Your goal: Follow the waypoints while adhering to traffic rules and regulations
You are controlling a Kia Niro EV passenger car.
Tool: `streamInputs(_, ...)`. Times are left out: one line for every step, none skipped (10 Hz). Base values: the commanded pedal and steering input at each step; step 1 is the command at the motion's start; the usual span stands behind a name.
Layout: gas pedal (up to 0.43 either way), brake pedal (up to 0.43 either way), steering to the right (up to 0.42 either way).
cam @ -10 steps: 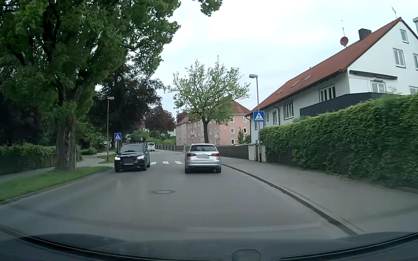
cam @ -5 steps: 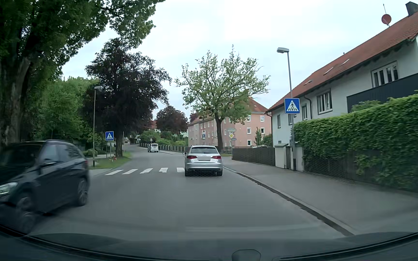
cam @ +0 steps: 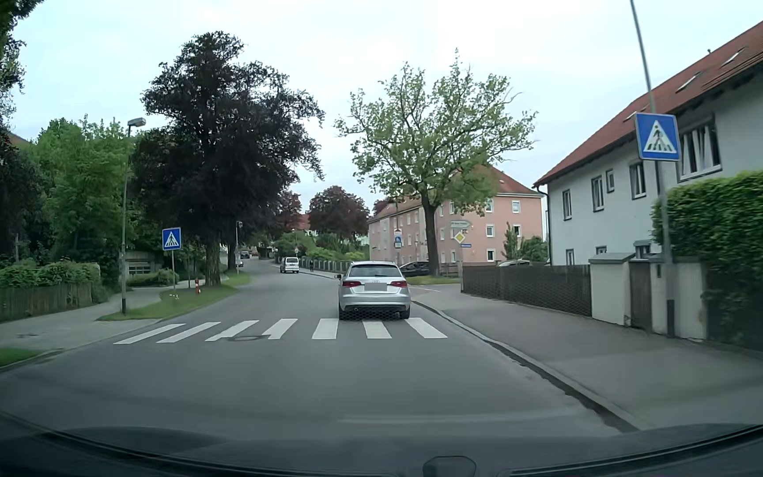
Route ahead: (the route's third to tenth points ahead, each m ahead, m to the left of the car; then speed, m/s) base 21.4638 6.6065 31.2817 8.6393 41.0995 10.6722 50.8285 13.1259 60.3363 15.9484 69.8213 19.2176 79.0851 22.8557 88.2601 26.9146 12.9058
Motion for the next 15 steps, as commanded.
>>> streamInputs(0.087, 0.0, -0.044)
streamInputs(0.079, 0.0, -0.044)
streamInputs(0.079, 0.0, -0.043)
streamInputs(0.067, 0.0, -0.041)
streamInputs(0.059, 0.0, -0.039)
streamInputs(0.059, 0.0, -0.038)
streamInputs(0.059, 0.0, -0.036)
streamInputs(0.059, 0.0, -0.034)
streamInputs(0.059, 0.0, -0.033)
streamInputs(0.059, 0.0, -0.032)
streamInputs(0.067, 0.0, -0.03)
streamInputs(0.067, 0.0, -0.03)
streamInputs(0.079, 0.0, -0.029)
streamInputs(0.079, 0.0, -0.029)
streamInputs(0.087, 0.0, -0.029)
